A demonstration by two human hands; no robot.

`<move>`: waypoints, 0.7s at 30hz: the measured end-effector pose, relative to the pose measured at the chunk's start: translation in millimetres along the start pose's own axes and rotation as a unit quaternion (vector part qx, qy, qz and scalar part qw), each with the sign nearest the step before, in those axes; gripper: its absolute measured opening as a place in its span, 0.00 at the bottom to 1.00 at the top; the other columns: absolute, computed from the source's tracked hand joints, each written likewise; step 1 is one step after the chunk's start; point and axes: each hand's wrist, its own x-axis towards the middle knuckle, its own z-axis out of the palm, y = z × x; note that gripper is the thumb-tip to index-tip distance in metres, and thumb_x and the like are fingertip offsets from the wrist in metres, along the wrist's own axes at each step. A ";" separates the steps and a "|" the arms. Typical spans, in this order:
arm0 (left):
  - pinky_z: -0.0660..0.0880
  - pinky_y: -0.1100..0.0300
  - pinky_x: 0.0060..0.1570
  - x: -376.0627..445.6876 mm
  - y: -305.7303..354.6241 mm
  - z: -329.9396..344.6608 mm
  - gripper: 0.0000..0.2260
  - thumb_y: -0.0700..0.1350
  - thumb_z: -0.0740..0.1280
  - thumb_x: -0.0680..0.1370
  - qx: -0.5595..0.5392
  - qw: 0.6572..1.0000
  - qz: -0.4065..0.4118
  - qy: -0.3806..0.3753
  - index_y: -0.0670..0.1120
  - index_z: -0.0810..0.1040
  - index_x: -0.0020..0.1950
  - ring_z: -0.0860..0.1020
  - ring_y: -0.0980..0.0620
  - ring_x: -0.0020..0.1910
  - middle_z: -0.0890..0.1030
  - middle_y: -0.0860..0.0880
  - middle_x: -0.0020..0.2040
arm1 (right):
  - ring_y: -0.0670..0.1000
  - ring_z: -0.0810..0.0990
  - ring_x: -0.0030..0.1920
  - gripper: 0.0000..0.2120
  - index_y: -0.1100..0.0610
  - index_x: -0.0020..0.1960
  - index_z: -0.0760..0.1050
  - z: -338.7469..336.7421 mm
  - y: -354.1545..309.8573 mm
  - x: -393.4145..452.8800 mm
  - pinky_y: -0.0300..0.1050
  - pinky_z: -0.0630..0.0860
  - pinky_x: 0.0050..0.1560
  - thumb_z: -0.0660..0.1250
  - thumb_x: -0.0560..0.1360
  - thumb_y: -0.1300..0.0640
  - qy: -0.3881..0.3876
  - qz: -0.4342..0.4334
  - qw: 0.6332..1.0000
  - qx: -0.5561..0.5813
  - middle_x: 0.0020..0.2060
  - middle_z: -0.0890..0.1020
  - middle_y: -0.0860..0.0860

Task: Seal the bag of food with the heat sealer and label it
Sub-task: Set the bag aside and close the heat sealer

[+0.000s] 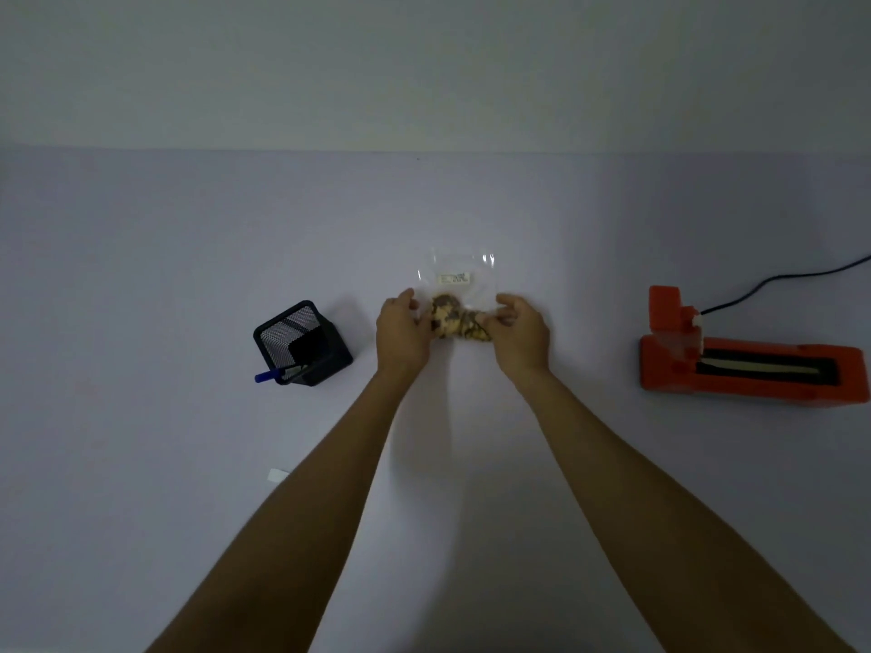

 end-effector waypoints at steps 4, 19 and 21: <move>0.72 0.56 0.53 22.6 5.8 -2.0 0.14 0.38 0.62 0.78 0.010 1.000 -0.016 0.012 0.37 0.73 0.63 0.76 0.42 0.56 0.76 0.38 0.58 | 0.49 0.77 0.47 0.20 0.60 0.64 0.75 10.5 -8.0 21.6 0.45 0.77 0.55 0.71 0.73 0.61 0.005 -0.021 0.999 -0.036 0.50 0.81 0.56; 0.66 0.64 0.53 -10.0 32.3 -2.9 0.16 0.42 0.64 0.78 -0.030 0.990 0.099 0.096 0.44 0.73 0.65 0.72 0.47 0.60 0.76 0.44 0.59 | 0.49 0.77 0.47 0.20 0.56 0.62 0.75 -42.1 -9.6 -23.1 0.39 0.71 0.46 0.74 0.72 0.54 -0.030 -0.052 0.996 -0.064 0.49 0.78 0.51; 0.67 0.63 0.51 -29.9 46.0 7.5 0.13 0.41 0.64 0.78 -0.050 0.985 0.125 0.106 0.44 0.76 0.62 0.74 0.47 0.57 0.77 0.44 0.56 | 0.47 0.76 0.45 0.17 0.54 0.59 0.77 -64.1 0.6 -46.4 0.37 0.72 0.46 0.74 0.71 0.54 -0.050 -0.062 0.994 -0.076 0.49 0.79 0.50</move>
